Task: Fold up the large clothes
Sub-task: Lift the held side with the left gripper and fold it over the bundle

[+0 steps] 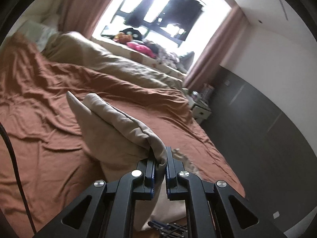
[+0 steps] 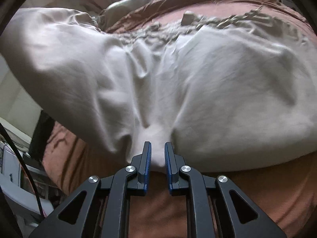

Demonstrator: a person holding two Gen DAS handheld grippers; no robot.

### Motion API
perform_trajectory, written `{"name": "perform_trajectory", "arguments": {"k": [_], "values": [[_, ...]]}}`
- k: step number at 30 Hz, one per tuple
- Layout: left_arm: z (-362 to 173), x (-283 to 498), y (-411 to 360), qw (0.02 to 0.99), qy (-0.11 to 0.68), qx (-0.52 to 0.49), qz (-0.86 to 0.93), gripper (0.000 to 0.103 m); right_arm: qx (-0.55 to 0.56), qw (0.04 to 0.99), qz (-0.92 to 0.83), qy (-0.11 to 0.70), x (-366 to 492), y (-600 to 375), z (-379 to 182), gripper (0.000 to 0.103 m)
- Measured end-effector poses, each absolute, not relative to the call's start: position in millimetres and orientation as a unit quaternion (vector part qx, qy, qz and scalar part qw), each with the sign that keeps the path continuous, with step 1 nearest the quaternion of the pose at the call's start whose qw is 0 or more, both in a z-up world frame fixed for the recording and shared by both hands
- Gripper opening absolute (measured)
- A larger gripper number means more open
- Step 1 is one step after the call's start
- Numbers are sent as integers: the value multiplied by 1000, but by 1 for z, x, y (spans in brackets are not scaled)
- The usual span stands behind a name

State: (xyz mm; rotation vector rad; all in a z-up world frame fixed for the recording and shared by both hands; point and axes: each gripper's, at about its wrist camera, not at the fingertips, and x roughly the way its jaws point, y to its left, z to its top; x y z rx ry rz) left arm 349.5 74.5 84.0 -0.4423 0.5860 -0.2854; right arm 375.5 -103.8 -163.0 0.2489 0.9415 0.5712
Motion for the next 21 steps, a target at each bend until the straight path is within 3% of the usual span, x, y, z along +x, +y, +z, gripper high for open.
{"name": "perform_trajectory", "arguments": {"k": [9,21], "values": [[84,395,-40,911,318,-169,-202,7,210,860,240,398,344,-235,-145,11],[-29,446,-187,842,437,-147,-279,7,271,868,159,384,289,-357,-162,11]]}}
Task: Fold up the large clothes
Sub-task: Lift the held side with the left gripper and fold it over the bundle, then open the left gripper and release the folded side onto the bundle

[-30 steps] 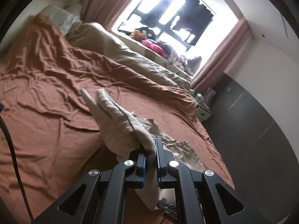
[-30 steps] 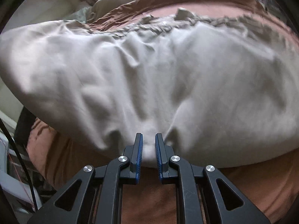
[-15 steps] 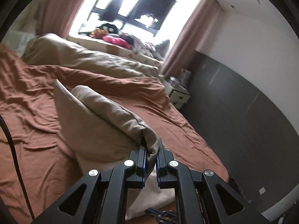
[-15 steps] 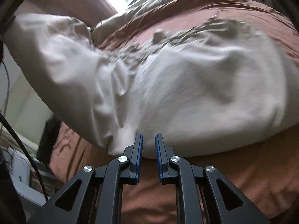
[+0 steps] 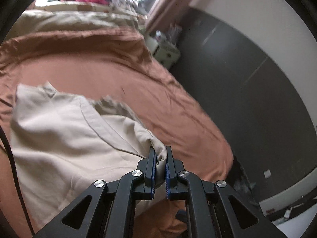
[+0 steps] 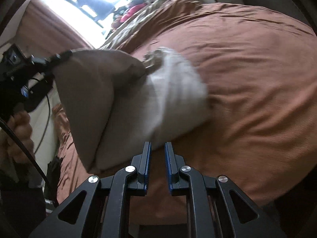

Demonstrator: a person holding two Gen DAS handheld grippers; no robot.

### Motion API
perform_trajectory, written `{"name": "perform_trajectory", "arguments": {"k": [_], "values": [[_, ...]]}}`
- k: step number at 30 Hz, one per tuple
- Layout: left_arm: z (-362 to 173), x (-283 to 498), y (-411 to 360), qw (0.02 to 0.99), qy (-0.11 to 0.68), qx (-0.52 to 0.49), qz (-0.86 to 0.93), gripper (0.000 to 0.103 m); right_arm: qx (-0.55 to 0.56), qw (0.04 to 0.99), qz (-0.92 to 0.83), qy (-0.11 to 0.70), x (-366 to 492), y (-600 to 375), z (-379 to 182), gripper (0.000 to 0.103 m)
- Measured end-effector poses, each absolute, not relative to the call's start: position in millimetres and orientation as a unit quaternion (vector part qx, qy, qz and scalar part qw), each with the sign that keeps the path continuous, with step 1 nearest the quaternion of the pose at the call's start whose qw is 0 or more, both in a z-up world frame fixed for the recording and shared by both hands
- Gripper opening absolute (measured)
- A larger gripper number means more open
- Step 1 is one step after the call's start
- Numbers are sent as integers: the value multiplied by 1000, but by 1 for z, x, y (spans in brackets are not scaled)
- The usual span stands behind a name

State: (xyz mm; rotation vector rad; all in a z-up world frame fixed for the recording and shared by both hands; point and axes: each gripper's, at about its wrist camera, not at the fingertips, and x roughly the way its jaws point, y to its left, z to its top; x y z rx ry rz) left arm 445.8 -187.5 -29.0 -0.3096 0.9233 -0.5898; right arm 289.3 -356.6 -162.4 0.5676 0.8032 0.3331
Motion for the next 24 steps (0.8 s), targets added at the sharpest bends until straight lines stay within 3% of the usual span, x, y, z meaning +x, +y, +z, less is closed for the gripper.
{"name": "perform_trajectory", "arguments": {"k": [10,11,12,13,14,15,17,24], "values": [[-70,438,-233,804,493,-123,-309,8,297,859,150,390,279,-379,-165,14],[-72,438,-233,799,502,-122,-309,10,297,859,152,388,283,-378,-164,30],[-76,437,-230,792,510,-126,-311,15,297,861,156,382,281,-378,-161,57],[-78,438,-227,785,517,-133,-315,20,299,863,158,375,282,-377,-160,68],[-79,439,-221,776,523,-148,-320,33,300,865,160,369,283,-377,-160,74],[-77,439,-215,775,523,-158,-318,51,301,864,165,367,285,-379,-159,74],[-69,436,-203,787,507,-165,-311,68,307,861,179,364,290,-377,-155,74],[-48,432,-139,828,473,-163,-253,71,282,856,231,365,320,-359,-139,74]]}}
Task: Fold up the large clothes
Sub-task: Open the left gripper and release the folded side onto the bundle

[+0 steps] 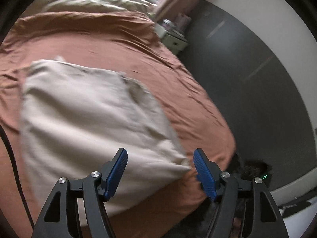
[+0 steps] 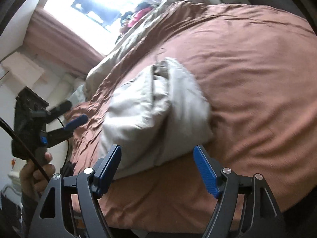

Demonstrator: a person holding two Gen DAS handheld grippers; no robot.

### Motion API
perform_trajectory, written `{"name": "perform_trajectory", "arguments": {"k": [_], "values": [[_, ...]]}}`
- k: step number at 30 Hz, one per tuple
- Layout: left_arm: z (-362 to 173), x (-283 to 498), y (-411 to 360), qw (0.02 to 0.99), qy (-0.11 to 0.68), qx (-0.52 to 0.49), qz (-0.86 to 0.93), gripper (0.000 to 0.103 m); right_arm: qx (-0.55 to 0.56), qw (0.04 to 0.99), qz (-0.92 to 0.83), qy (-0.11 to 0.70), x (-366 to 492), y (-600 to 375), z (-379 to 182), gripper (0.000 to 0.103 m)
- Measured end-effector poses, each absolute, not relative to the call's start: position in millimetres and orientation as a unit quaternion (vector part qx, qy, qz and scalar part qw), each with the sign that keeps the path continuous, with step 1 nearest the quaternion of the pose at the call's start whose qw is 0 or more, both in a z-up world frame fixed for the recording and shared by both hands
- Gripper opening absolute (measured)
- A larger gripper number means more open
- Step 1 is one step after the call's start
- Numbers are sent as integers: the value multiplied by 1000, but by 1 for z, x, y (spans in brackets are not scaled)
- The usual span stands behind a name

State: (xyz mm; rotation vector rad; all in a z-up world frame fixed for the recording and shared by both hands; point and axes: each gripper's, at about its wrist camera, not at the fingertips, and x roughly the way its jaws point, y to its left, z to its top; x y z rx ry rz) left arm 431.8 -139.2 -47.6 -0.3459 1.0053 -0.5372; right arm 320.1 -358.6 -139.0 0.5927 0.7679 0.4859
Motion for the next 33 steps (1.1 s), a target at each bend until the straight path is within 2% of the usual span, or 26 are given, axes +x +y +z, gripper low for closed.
{"name": "perform_trajectory", "arguments": {"k": [13,20,25,28,30,31,32,33], "values": [[-107,415,-11,846,485,-198,-101,71,266,793,299,460,443,-340,-142,74],[-149,407,12,826,508,-228,-81,71,237,756,347,502,510,-325,-142,74],[-162,406,10,820,514,-234,-85,71,202,746,354,527,549,-312,-146,68],[-167,408,8,818,515,-239,-91,71,176,743,347,544,563,-300,-148,56],[-171,410,7,813,518,-248,-96,71,158,748,338,549,568,-289,-146,38],[-173,411,6,811,519,-253,-99,71,152,751,339,547,569,-285,-145,33],[-174,412,6,809,520,-256,-99,71,143,756,337,542,568,-281,-141,21],[-175,412,5,808,520,-258,-98,71,131,764,334,537,566,-278,-137,13]]}}
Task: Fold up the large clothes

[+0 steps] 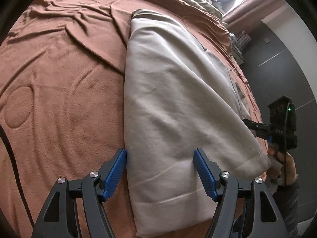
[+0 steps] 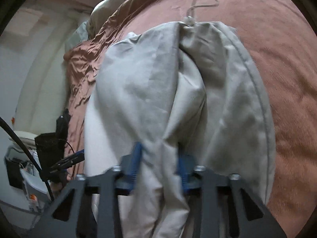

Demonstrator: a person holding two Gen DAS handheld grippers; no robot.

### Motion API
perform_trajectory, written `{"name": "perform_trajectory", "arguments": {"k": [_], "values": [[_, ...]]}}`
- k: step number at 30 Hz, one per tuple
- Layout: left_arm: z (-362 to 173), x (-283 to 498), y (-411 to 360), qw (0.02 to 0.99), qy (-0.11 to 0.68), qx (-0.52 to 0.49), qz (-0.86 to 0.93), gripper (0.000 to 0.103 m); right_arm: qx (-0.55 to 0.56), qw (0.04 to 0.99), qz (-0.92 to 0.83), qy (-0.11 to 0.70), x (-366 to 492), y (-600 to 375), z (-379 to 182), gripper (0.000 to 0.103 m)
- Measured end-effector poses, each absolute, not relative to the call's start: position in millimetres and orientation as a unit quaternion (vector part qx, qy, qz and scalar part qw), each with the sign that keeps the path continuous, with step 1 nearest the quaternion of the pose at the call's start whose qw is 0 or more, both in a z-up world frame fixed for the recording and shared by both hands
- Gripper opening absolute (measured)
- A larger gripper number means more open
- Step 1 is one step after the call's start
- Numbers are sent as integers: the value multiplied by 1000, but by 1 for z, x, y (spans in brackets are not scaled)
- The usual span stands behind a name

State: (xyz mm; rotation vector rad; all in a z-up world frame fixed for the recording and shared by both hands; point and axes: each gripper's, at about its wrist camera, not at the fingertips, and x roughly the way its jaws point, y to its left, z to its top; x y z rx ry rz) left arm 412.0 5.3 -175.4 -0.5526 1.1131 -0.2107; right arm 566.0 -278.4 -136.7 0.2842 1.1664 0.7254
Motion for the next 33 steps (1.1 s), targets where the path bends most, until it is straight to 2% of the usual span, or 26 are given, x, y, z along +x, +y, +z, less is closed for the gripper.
{"name": "perform_trajectory", "arguments": {"k": [2,3,9,20,28,29,30,33], "values": [[-175,412,4,807,521,-261,-98,71,113,780,330,519,560,-273,-124,4],[-174,413,3,807,522,-259,-98,71,107,788,329,509,556,-273,-117,3],[-161,418,-4,811,521,-246,-103,71,101,815,334,462,529,-303,-84,2],[-143,432,-33,820,521,-211,-110,71,145,821,296,465,506,-345,-112,0],[-124,438,-48,820,512,-213,-143,71,154,831,292,447,499,-368,-99,0],[-122,437,-50,820,509,-213,-151,68,156,831,293,447,499,-371,-101,0],[-119,437,-54,819,504,-216,-169,61,160,829,292,448,499,-376,-103,0],[-112,438,-69,818,507,-199,-187,61,158,831,279,455,499,-377,-115,0]]}}
